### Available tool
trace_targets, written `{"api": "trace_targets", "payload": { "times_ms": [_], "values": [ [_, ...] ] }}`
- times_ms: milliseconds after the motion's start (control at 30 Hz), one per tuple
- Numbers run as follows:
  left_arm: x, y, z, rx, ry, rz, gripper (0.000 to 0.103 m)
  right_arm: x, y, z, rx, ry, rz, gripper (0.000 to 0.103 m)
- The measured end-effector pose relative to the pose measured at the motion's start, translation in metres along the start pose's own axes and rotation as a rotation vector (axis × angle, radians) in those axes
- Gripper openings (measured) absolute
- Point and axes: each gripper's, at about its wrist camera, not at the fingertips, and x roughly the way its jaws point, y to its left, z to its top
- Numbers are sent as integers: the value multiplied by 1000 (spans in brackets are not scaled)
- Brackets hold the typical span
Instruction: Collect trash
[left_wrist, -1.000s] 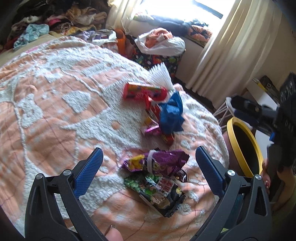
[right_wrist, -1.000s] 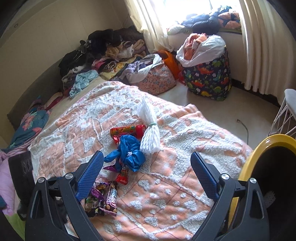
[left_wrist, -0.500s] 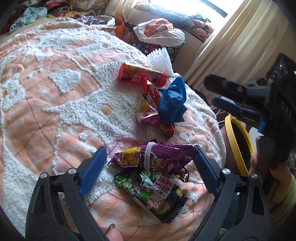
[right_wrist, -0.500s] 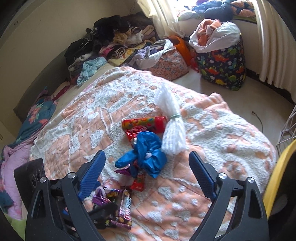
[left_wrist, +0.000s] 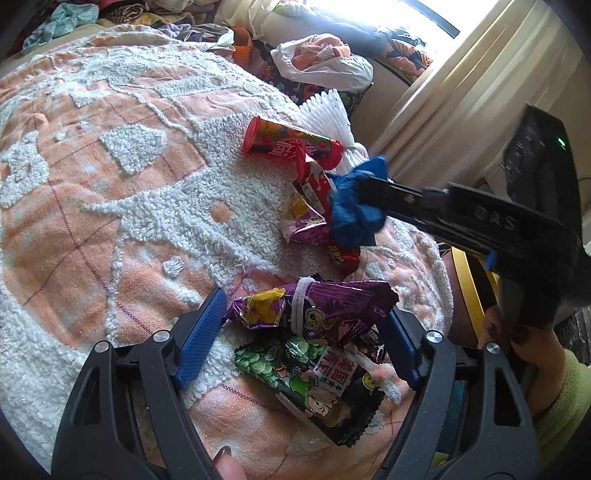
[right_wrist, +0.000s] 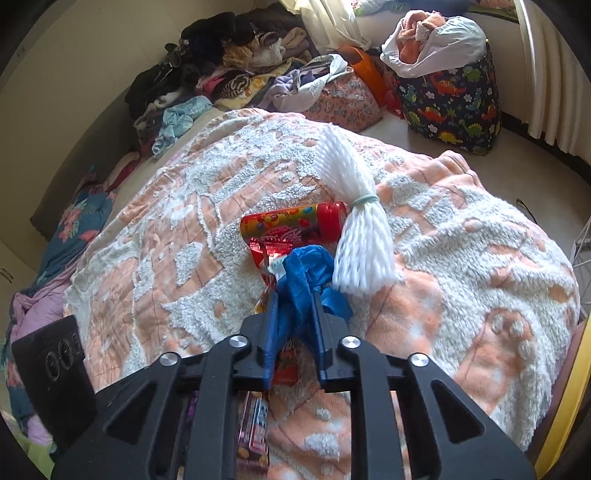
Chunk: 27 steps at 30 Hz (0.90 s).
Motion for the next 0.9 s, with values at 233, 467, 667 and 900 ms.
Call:
{"api": "trace_targets", "payload": {
  "times_ms": [233, 467, 667, 900],
  "values": [
    [0, 3, 0, -7, -7, 6, 61, -29, -14, -23, 57, -29, 20, 15],
    [-7, 1, 5, -1, -19, 9, 59, -53, -15, -37, 54, -55, 18, 11],
    [-18, -5, 14, 7, -55, 9, 58, -69, -10, -44, 34, -79, 34, 9],
    [-29, -19, 23, 23, -93, -3, 58, -72, -19, -51, 56, -85, -25, 17]
  ]
}}
